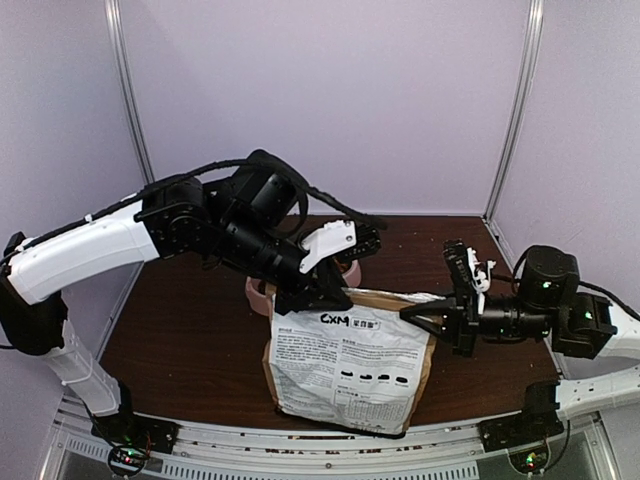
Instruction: Serve the pet food
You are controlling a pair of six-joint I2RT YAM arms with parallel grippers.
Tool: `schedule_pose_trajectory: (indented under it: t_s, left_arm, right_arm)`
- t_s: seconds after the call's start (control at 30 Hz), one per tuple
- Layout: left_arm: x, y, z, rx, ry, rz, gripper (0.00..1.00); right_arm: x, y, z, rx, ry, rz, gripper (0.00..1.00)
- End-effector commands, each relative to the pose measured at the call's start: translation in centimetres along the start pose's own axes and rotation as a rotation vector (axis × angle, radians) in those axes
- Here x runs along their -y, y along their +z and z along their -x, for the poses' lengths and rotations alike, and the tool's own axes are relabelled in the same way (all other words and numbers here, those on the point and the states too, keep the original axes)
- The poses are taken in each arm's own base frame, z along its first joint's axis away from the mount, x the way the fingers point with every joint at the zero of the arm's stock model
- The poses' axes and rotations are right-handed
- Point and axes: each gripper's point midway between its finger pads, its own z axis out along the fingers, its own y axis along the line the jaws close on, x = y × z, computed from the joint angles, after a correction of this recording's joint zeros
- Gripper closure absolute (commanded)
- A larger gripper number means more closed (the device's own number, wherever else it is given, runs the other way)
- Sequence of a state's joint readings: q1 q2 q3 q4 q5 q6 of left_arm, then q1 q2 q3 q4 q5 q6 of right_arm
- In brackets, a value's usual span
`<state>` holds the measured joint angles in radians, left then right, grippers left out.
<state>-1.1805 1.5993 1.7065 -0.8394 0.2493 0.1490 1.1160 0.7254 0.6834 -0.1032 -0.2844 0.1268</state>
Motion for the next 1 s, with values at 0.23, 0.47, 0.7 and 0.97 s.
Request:
schedule_pose_trajectory:
  t_s: [0.23, 0.47, 0.7, 0.97]
  left_arm:
    - [-3.8, -3.1, -2.9, -0.062, -0.016, 0.175, 0.89]
    - [-4.8, -3.9, -3.9, -0.079, -0.017, 0.216, 1.00]
    - [-5.9, -4.6, -4.6, -0.089, -0.032, 0.255, 0.90]
    - [-6.6, -5.1, -5.1, -0.096, -0.039, 0.282, 0.90]
  right_arm:
    - [0.1, -2.0, 2.6, 0.084, -0.014, -0.033, 1.00]
    - [0.3, -2.5, 2.6, 0.084, -0.012, -0.047, 1.00]
    - [0.4, -2.8, 2.5, 0.082, -0.011, -0.059, 1.00]
    - [0.5, -3.0, 2.5, 0.080, -0.009, -0.066, 1.00]
